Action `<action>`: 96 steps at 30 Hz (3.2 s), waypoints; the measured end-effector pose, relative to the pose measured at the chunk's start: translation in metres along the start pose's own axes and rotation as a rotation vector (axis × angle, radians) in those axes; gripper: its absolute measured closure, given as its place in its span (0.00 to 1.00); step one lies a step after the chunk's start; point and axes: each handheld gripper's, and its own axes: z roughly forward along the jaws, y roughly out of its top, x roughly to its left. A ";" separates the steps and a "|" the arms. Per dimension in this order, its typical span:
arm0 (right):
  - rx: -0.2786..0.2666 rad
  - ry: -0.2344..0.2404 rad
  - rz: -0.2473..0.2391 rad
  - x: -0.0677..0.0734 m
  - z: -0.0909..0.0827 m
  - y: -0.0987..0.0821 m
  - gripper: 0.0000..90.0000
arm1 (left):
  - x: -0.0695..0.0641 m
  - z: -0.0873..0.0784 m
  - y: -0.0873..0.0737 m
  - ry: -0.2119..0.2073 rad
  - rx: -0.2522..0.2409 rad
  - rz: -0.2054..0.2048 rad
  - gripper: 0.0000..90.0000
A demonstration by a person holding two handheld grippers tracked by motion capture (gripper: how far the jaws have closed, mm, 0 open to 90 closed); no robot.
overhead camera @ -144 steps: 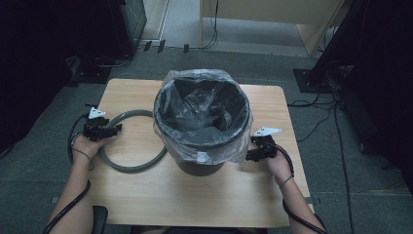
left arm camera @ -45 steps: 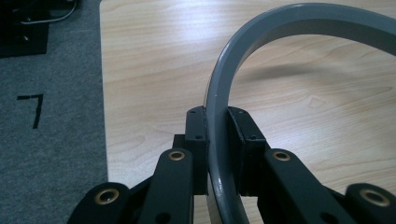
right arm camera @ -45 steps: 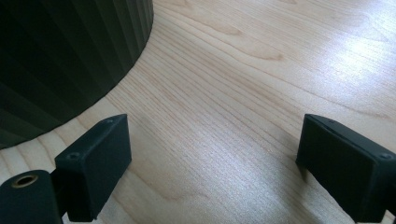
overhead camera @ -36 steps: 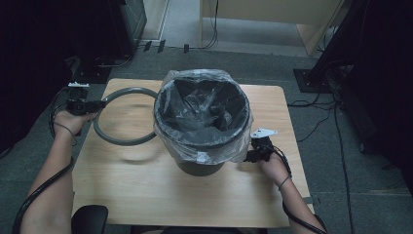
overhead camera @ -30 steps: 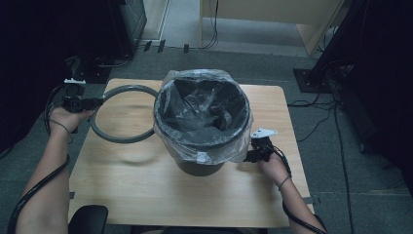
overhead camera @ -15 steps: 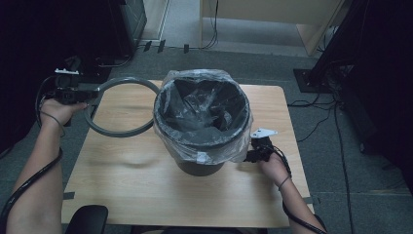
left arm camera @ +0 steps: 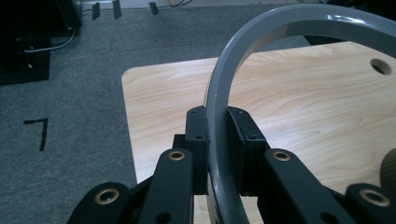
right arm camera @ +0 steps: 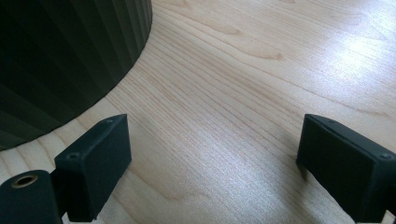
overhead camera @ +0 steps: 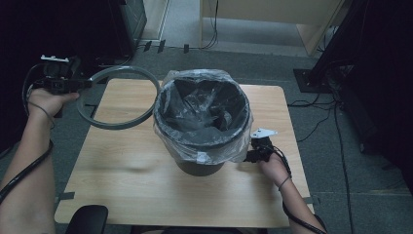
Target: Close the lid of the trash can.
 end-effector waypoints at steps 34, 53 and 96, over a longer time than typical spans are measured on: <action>-0.001 0.000 0.000 0.000 0.000 0.000 0.10 | -0.032 -0.059 0.063 -0.060 -0.065 0.046 0.88; -0.002 -0.005 0.006 0.001 0.000 0.000 0.10 | -0.072 -0.048 0.083 -0.157 -0.069 0.109 0.88; -0.002 -0.007 0.008 0.001 0.000 0.000 0.10 | -0.172 -0.001 0.099 -0.380 -0.036 0.274 0.88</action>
